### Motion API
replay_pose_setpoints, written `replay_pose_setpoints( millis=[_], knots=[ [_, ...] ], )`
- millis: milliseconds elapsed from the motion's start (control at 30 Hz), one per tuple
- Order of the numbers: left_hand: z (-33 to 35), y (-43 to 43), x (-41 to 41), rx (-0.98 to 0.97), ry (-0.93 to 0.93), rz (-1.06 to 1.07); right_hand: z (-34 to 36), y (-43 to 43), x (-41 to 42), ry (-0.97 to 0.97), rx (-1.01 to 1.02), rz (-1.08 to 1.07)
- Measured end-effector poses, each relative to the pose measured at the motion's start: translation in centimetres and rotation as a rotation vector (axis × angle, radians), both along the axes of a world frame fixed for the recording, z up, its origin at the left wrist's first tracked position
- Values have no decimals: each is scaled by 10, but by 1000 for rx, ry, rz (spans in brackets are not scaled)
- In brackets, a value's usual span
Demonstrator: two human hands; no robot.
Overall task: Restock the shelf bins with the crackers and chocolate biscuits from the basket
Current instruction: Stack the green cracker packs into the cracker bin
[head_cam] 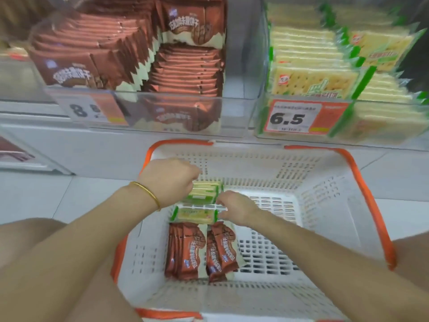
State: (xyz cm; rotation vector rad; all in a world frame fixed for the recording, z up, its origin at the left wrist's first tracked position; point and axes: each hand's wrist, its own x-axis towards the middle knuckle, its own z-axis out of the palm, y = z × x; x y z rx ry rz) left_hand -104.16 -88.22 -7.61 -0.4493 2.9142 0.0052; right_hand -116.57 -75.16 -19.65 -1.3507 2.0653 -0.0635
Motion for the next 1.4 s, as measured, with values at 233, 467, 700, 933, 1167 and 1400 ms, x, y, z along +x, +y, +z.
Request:
replay_pose_setpoints(
  millis=[233,467,700,933,1167,1400],
  knots=[
    [-5,-11,8,-37,-61,54,-82,-22,54,140,179,5],
    [-4,-11,5,-31,-107,101,-70,-11,29,283,27,20],
    [-1,17,-13,305,-151,101,57,50,-26,16,-155,-140],
    [13,100,-35,433,457,111,141,105,-31,-306,-307,-652],
    [31,150,-49,548,396,-78,180,137,-23,-704,-430,-861],
    [88,147,-79,1248,499,263,204,171,-54,-327,-818,-988]
  ],
)
